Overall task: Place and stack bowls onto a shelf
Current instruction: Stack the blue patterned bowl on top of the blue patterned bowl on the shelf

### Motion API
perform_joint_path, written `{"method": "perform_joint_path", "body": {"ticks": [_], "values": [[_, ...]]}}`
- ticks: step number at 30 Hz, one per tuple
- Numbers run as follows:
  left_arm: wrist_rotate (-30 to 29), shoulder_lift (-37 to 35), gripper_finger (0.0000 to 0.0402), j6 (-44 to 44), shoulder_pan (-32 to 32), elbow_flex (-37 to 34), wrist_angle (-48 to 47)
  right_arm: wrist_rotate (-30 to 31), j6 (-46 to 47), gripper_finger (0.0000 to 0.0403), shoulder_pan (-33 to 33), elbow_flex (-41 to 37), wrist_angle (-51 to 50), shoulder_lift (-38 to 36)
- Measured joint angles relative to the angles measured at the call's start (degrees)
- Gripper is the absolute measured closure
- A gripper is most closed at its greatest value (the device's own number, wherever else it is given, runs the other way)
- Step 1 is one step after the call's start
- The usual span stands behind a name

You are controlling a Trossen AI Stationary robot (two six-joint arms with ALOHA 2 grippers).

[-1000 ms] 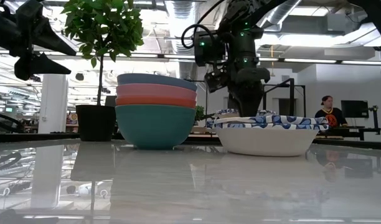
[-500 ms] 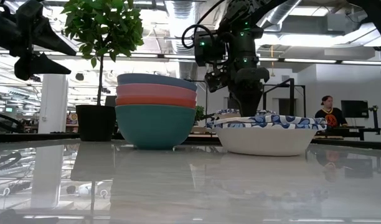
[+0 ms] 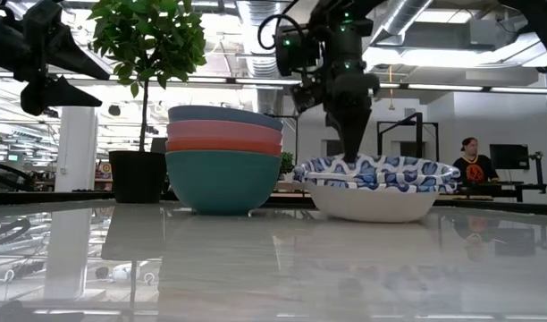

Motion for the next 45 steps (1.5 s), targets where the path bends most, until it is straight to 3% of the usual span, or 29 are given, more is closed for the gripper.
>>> {"method": "perform_joint_path", "body": {"ticks": [9,17,20,23,31,38,45], "values": [[0.2,0.01,0.0109,0.0,0.01,0.0,0.01,-2.87,0.01,0.0379,0.0,6.24,-8.11,-0.51],[0.22,0.01,0.0109,0.0,0.0,0.0,-0.05,-3.5,1.05,0.0375,-0.91,7.49,-7.53,-7.18],[0.22,0.01,0.0109,0.0,0.0,0.0,-0.12,-0.33,3.33,0.0381,-2.3,7.49,-6.6,-10.34],[0.22,0.0,0.0109,0.0,0.0,0.0,-0.11,2.56,8.23,0.038,-5.46,7.47,-3.39,-13.36],[0.13,0.0,0.0109,0.0,0.0,0.0,-0.12,2.78,19.96,0.0381,-18.32,7.49,6.26,-21.12],[-0.92,0.0,0.0109,0.0,0.01,0.0,-0.14,2.47,25.07,0.0381,-30.61,7.49,7.67,-20.54],[-0.98,0.02,0.0109,-0.03,0.02,0.0,-0.14,-7.01,23.14,0.0381,-38.99,7.47,7.53,-14.9]]}}
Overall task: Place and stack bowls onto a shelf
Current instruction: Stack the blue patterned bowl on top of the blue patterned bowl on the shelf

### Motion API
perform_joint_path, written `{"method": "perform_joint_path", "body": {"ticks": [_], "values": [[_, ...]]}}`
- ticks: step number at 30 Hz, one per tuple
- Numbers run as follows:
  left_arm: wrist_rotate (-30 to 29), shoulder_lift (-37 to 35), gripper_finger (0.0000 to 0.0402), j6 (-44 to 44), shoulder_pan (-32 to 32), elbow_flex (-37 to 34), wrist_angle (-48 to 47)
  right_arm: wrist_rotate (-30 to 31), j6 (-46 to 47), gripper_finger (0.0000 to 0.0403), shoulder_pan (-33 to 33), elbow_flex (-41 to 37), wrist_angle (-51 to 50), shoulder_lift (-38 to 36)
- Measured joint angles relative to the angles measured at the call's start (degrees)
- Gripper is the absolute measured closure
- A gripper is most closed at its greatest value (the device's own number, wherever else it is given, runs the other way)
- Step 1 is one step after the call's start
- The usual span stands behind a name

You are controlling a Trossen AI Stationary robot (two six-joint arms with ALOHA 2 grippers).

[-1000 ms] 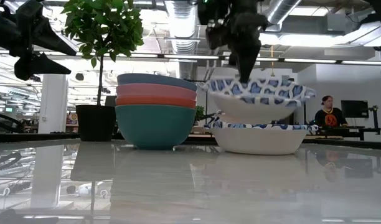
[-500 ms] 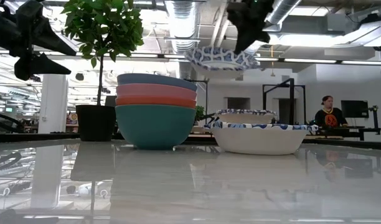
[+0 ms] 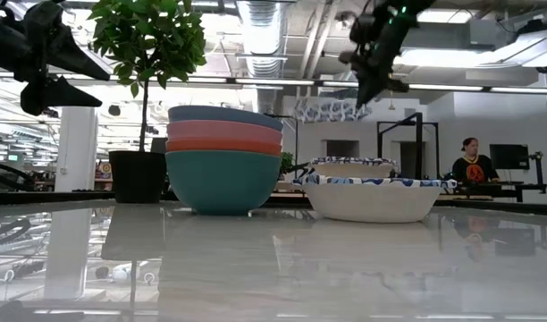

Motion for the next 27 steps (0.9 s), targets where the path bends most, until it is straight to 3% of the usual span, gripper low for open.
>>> {"method": "perform_joint_path", "body": {"ticks": [13,27], "values": [[-0.65,-0.01,0.0109,-0.26,-0.02,0.0,-0.04,-1.93,-3.06,0.0381,-2.98,0.0,-5.8,4.89],[-0.79,-0.02,0.0109,-0.26,-0.02,0.0,-0.04,0.64,-2.67,0.0381,-2.7,0.0,-7.92,6.04]]}}
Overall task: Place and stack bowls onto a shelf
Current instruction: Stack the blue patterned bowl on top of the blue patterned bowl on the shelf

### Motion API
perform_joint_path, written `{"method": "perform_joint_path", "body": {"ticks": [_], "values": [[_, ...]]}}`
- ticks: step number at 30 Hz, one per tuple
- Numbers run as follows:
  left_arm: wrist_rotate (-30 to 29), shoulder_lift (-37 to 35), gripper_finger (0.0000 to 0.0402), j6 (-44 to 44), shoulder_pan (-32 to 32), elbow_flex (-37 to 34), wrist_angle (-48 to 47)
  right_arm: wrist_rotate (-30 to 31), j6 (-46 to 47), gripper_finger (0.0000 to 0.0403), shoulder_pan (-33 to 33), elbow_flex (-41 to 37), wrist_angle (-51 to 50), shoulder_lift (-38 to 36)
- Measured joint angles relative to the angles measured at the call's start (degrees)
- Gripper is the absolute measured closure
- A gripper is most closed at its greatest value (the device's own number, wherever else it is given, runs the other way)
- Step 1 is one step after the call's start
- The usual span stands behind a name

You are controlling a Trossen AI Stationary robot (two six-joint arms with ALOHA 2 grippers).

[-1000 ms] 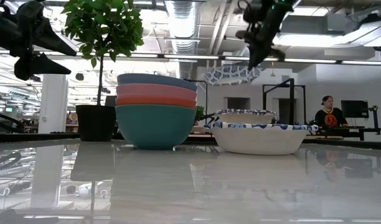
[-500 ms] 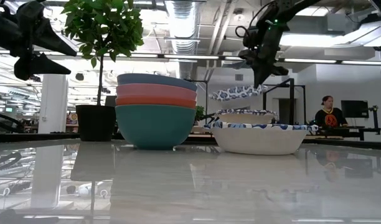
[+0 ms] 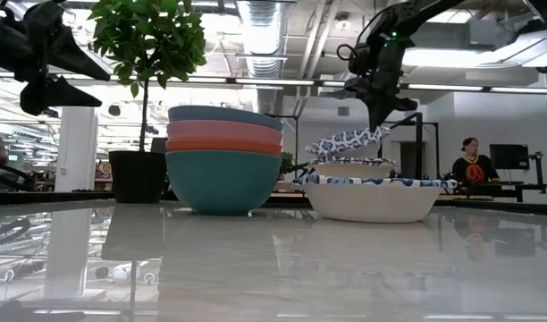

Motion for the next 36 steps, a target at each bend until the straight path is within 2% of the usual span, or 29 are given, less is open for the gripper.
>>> {"method": "perform_joint_path", "body": {"ticks": [8,23,32,36], "values": [[0.0,0.01,0.0109,0.01,0.01,0.0,0.0,2.79,0.09,0.0377,0.7,-0.02,-1.33,0.16],[0.02,0.0,0.0109,0.02,0.0,0.0,0.0,3.31,-1.63,0.0353,1.86,-0.02,-0.15,0.14],[-0.02,0.01,0.0109,0.04,0.01,0.0,0.0,8.07,-1.41,0.0282,2.06,-0.02,1.02,0.14],[-0.04,0.0,0.0109,0.04,0.0,0.0,0.0,8.11,-1.41,0.0248,1.71,-0.02,1.28,0.14]]}}
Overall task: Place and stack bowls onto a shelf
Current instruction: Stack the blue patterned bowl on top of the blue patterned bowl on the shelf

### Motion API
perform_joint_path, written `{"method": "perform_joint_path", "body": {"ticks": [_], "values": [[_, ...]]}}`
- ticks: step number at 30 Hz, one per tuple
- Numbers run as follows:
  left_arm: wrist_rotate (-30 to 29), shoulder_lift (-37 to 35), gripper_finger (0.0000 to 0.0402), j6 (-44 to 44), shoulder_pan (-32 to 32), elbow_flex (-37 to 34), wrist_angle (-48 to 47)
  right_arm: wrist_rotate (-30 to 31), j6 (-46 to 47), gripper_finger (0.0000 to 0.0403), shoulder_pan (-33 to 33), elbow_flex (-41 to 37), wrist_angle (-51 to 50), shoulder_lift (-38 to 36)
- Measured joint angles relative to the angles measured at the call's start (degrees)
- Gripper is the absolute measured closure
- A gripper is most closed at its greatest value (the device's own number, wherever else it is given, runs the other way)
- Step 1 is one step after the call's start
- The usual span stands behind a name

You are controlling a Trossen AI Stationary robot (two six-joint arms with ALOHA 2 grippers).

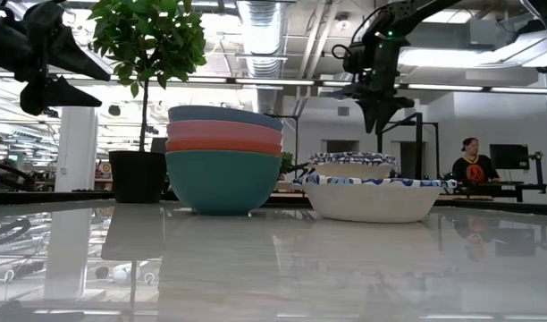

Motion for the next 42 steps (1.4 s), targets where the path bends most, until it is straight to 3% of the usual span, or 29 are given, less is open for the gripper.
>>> {"method": "perform_joint_path", "body": {"ticks": [4,7,13,16,21,27,34,42], "values": [[-0.01,0.01,0.0109,0.0,0.01,0.0,-0.01,-1.53,0.03,0.023,0.31,0.0,0.54,-0.38],[-0.02,0.02,0.0109,-0.09,0.02,0.0,-0.02,-6.59,-0.27,0.0228,1.7,0.0,0.59,-1.8],[0.44,0.01,0.0109,-0.15,0.01,0.0,-0.01,-15.1,0.61,0.0231,9.53,0.0,-2.73,-5.27],[0.46,0.02,0.0109,-0.15,0.02,0.0,0.0,-14.11,1.99,0.0231,16.12,0.02,-5.49,-6.37],[0.48,0.0,0.0109,-0.15,0.01,0.0,-0.02,-4.25,7.83,0.0232,28.12,-0.18,-8.37,-6.28],[0.5,0.0,0.0109,-0.17,0.01,0.0,-0.21,1.14,15.97,0.0232,39.18,-7.21,-6.6,-5.97],[0.5,0.02,0.0109,0.17,0.0,0.0,-0.21,0.57,25.84,0.0232,43.14,-22.1,-2.88,-5.99],[2.08,0.02,0.0109,0.2,0.0,0.0,-0.2,-3.61,26.61,0.0232,40.66,-32.46,9.79,-5.97]]}}
